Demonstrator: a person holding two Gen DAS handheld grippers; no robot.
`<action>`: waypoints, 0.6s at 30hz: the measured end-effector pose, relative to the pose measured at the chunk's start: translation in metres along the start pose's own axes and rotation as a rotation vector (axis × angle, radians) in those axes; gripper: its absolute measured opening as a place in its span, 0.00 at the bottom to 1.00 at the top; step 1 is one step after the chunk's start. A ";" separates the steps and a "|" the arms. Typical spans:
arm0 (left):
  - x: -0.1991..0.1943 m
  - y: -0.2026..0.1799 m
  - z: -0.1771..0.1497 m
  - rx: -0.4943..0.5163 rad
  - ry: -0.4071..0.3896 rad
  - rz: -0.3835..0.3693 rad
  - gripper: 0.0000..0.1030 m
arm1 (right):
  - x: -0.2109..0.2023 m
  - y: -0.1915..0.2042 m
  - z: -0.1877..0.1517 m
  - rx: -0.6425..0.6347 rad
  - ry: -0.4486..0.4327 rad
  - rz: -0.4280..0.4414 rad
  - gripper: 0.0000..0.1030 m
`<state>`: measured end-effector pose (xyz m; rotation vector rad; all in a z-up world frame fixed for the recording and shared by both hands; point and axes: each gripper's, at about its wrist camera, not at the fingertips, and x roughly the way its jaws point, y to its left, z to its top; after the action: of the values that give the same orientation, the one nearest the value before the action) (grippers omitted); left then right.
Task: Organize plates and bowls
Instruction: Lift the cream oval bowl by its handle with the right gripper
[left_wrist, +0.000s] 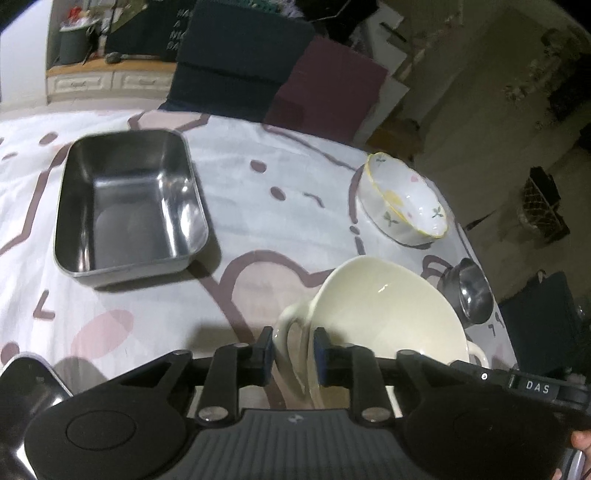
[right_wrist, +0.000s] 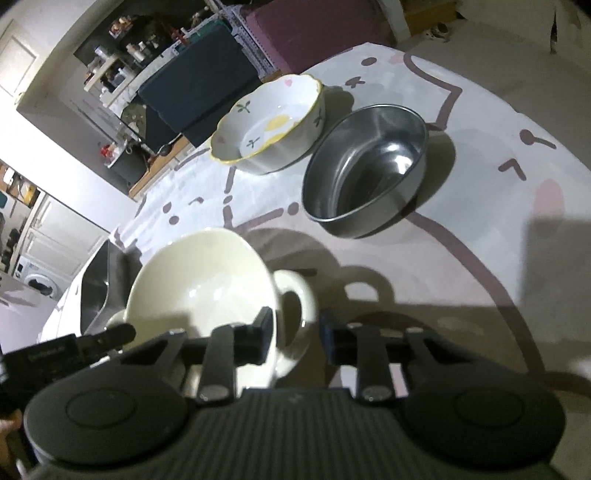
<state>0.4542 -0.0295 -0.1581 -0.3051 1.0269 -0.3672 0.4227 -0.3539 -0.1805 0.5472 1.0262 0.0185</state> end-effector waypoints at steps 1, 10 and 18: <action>-0.001 -0.002 0.000 0.017 -0.014 0.005 0.40 | 0.001 0.001 -0.001 -0.004 -0.001 -0.003 0.26; 0.008 -0.019 0.000 0.125 0.026 0.060 0.27 | 0.001 0.006 -0.007 -0.017 -0.037 -0.022 0.25; 0.009 -0.012 0.003 0.075 0.060 0.066 0.23 | 0.001 0.010 -0.009 -0.016 -0.036 -0.045 0.26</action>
<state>0.4590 -0.0435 -0.1584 -0.1938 1.0772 -0.3562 0.4179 -0.3412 -0.1804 0.5082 1.0023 -0.0232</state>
